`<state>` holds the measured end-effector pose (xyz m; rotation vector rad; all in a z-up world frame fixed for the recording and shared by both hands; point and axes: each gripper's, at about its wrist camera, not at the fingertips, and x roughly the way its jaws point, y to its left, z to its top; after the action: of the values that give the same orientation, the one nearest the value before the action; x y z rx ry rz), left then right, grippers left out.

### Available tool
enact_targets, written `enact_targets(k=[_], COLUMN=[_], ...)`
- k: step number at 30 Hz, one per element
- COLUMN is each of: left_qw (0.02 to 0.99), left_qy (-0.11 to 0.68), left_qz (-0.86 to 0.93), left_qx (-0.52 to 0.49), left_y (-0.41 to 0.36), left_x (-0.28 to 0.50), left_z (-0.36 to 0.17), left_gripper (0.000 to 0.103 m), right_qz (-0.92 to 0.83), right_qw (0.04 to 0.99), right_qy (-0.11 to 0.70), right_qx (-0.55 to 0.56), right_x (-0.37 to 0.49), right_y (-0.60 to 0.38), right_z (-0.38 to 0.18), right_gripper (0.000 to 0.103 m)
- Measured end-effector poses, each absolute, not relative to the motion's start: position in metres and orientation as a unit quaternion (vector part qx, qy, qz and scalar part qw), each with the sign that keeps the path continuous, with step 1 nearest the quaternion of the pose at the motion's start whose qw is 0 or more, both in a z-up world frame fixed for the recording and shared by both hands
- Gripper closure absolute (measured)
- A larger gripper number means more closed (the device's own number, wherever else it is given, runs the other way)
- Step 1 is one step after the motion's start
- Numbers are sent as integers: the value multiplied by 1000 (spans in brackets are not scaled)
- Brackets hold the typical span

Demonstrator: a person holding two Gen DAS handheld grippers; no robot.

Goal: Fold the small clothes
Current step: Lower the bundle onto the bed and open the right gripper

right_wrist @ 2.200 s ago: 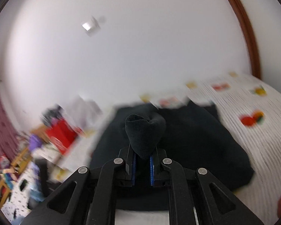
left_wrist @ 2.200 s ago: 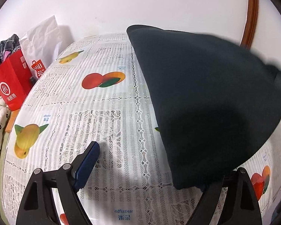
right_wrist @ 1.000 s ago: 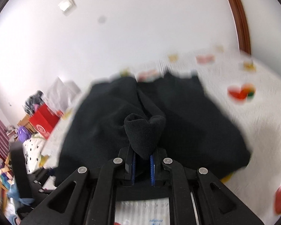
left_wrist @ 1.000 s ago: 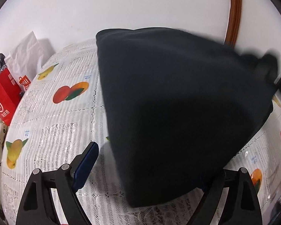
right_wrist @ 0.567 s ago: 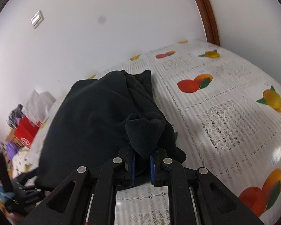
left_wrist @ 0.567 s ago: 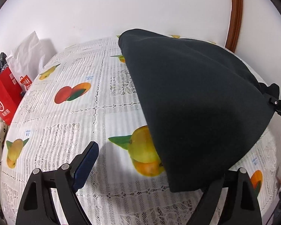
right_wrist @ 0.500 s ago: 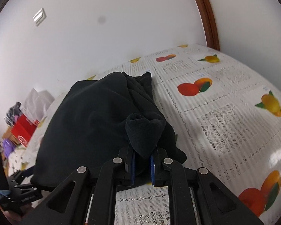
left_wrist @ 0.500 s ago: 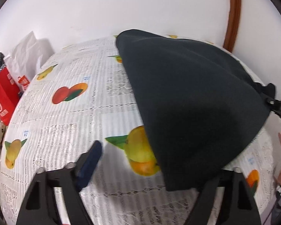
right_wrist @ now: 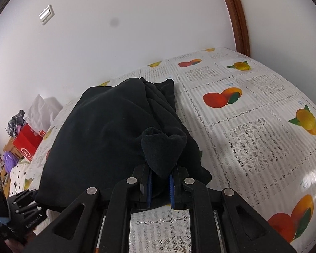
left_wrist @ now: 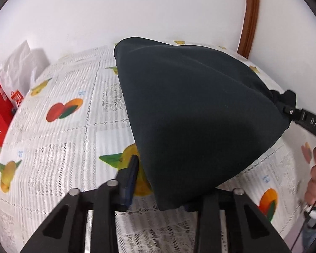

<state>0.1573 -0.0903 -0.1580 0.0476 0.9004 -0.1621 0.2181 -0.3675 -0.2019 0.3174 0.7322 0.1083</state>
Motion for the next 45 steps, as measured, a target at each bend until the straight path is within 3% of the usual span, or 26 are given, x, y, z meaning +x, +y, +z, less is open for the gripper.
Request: enact_targets(k=[2,5,13,18,22,25,27,29,41,44,45], left_qw=[896,894,894,901,897,895,893,898,896,895,894], left_qy=[437,440,442,428,436,440,440,432,440,443,444], left_qz=[-84,-88,-68,-52,-60,-70,-90,-82,-52,-46,-48], left_qx=[15,2,17,56,33,21,9,20,-14,-22,-22], left_y=[-91,-98,-110,-120,-112,-109,-107,-108,-40,-24,-23], left_x=[158,162,165,158,160,161,159,153,149,148,146], left_z=[-158,-158,-173,-173,-173,-172,-168,-164,-158,-161,-162], left_gripper=[63,34,30,31,31,41,67,78,84,83,82], right_qz=[52,52,61,97,44,44,42,40,89,117,116], right_qw=[920,919,918,943,928,920,918,915,908,902,902], right_qy=[356,357,354,244,320,339,347,359,375,386,387], right_qx=[155,161,166,204,189,191,191,181,164,156,153], right_x=[219,219,218,185,199,201,204,210,237,237,234], right_y=[-367,-369,-371,-390,-396,-399,-399,-397,-348,-338,-338], right_z=[-203,-204,-200,-175,-204,-213,-211,-212,-210,-208,-206], right_gripper=[91,91,92,93,92,91,90,90,91,83,75])
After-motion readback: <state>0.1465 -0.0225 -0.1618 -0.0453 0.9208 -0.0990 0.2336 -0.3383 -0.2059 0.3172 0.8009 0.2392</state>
